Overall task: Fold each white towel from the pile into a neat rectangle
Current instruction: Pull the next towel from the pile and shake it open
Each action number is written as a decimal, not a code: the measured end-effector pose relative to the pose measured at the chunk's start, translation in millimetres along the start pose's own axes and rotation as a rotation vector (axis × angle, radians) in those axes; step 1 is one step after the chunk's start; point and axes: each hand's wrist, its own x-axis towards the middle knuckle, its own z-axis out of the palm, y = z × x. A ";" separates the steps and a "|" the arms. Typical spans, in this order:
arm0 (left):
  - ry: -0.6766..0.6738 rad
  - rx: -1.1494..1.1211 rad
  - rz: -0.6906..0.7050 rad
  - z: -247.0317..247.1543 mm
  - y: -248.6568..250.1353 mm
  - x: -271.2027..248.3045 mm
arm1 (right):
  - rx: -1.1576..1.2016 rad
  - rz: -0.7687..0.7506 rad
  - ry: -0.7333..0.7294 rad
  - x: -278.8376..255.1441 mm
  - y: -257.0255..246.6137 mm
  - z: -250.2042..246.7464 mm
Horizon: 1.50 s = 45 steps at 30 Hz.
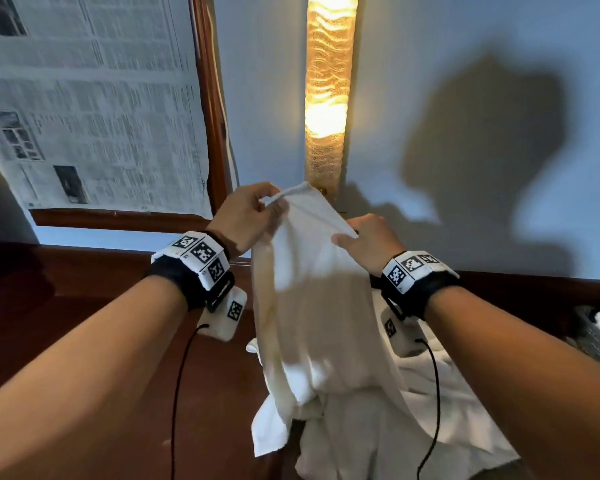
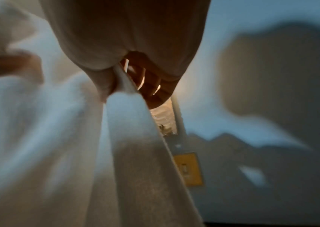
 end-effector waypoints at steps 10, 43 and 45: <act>0.168 -0.106 -0.101 -23.1 -14.1 13.2 | -0.208 -0.080 -0.074 24.8 43.3 20.4; -0.180 -0.704 0.032 -69.4 -12.0 -41.5 | -0.047 0.533 0.340 -157.6 -12.4 64.8; -0.214 -0.710 -0.009 -66.1 -14.6 -47.3 | 0.051 0.648 0.439 -168.5 -12.6 61.3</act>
